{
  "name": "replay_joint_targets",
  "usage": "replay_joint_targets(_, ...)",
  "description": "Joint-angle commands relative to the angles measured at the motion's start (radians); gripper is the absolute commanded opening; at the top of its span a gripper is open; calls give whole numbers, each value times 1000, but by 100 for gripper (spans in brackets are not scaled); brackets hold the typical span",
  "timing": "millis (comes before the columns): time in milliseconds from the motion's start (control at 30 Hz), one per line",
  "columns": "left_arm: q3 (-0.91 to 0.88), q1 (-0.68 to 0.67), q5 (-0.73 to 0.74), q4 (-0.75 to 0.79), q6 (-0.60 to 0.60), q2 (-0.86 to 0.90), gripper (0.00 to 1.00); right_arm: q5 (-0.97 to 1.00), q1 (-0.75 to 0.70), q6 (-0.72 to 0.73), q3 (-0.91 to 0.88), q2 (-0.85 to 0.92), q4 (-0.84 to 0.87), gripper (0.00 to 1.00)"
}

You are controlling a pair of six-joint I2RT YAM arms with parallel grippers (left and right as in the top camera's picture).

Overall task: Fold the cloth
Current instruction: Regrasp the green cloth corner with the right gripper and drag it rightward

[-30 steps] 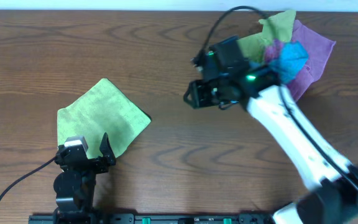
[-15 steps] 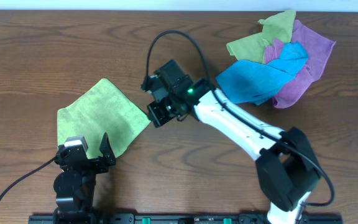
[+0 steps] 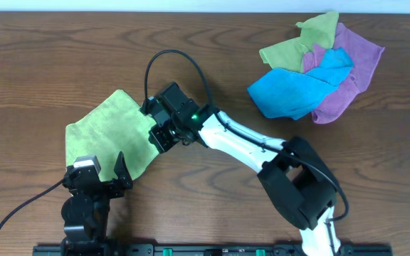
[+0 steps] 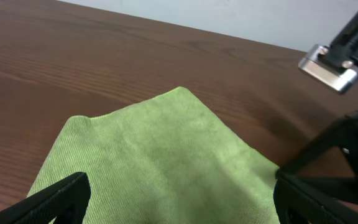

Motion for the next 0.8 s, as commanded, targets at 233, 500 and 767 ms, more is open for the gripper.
replay_joint_targets(233,-22,3,-14,-6,-11,-6,95,121,15,63,2,61,92,2)
replay_joint_targets(500,-22,3,-14,-6,-11,-6,95,171,15,63,2,102,103,2)
replay_joint_targets(767,-22,3,-14,-6,-11,-6,95,200,10,55,2,137,92,1)
